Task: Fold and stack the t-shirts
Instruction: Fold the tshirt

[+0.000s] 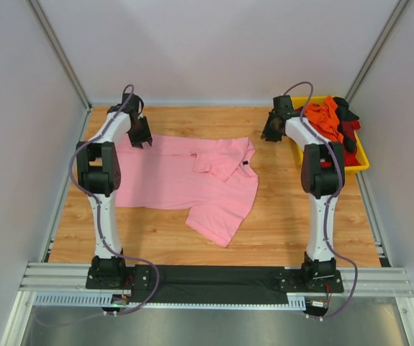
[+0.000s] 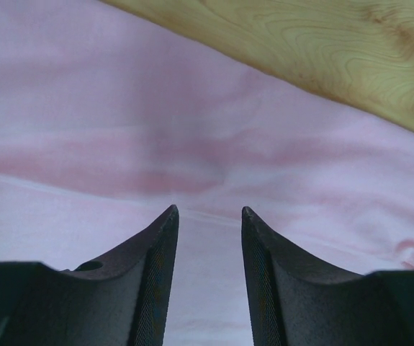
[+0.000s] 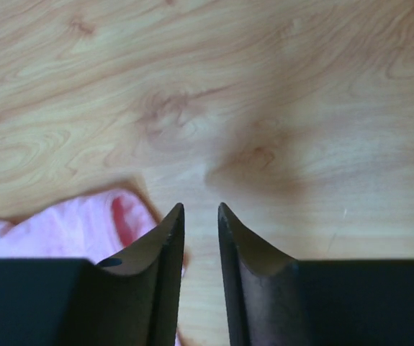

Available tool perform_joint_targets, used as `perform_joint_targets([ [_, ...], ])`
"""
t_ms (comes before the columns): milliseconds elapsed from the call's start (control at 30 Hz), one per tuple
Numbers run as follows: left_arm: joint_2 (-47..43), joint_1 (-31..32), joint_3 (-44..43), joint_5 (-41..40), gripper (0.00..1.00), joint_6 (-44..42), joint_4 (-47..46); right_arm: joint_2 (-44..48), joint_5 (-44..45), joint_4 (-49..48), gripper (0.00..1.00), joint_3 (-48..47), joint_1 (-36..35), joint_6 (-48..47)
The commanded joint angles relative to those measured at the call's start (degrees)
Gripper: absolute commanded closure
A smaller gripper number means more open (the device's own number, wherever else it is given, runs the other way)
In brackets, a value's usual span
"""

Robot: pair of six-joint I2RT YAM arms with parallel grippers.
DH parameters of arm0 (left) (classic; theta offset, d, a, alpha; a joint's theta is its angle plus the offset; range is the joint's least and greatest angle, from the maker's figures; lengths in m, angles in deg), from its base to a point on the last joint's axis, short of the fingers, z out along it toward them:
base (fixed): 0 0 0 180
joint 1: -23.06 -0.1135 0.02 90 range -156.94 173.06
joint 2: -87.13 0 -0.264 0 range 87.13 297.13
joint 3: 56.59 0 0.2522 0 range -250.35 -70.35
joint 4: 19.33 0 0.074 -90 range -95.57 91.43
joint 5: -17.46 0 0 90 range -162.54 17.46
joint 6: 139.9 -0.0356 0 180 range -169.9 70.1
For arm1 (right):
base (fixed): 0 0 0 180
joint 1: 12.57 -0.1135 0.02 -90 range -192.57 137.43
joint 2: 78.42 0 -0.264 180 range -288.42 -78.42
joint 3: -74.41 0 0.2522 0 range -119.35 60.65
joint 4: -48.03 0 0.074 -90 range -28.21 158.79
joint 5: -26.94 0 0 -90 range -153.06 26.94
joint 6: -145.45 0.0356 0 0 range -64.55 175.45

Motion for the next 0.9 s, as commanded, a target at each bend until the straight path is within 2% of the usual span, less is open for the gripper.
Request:
perform_joint_targets([
  [0,-7.01,-1.25,-0.92,-2.19,0.52,-2.43,1.95,9.36,2.04,5.28,0.71,1.75,-2.78,5.30],
  [200,-11.58,-6.68,7.75,-6.15,0.52,-1.47,-0.75,19.56,6.88,9.78,0.68,12.65,-9.55,18.92],
  [333,-11.15,-11.17,9.63,-5.46,0.52,0.20,-2.26,22.03,8.10,10.21,0.68,18.81,-14.74,24.90],
  [433,-9.22,-13.55,8.84,-4.05,0.53,0.29,-1.82,21.33,10.21,9.78,0.69,19.87,-18.08,27.46],
  [567,-9.73,-14.26,7.95,-0.98,0.57,-1.54,0.21,20.01,9.34,3.99,0.70,21.72,-19.23,25.63],
  [667,-16.05,-12.33,14.27,7.18,0.56,-2.34,-5.67,19.31,7.94,1.61,0.69,21.46,-18.88,20.45],
  [700,-17.28,-10.85,16.02,9.64,0.54,-1.82,-7.08,19.31,7.15,0.99,0.68,21.63,-18.62,18.95],
  [733,-19.64,-9.87,17.26,15.67,0.54,-1.56,-8.22,19.83,5.31,-0.32,0.68,21.81,-18.18,16.24],
  [867,-24.93,-2.41,23.59,20.91,0.51,-0.85,-13.84,21.67,-1.98,-7.26,0.65,25.23,-14.76,12.09],
])
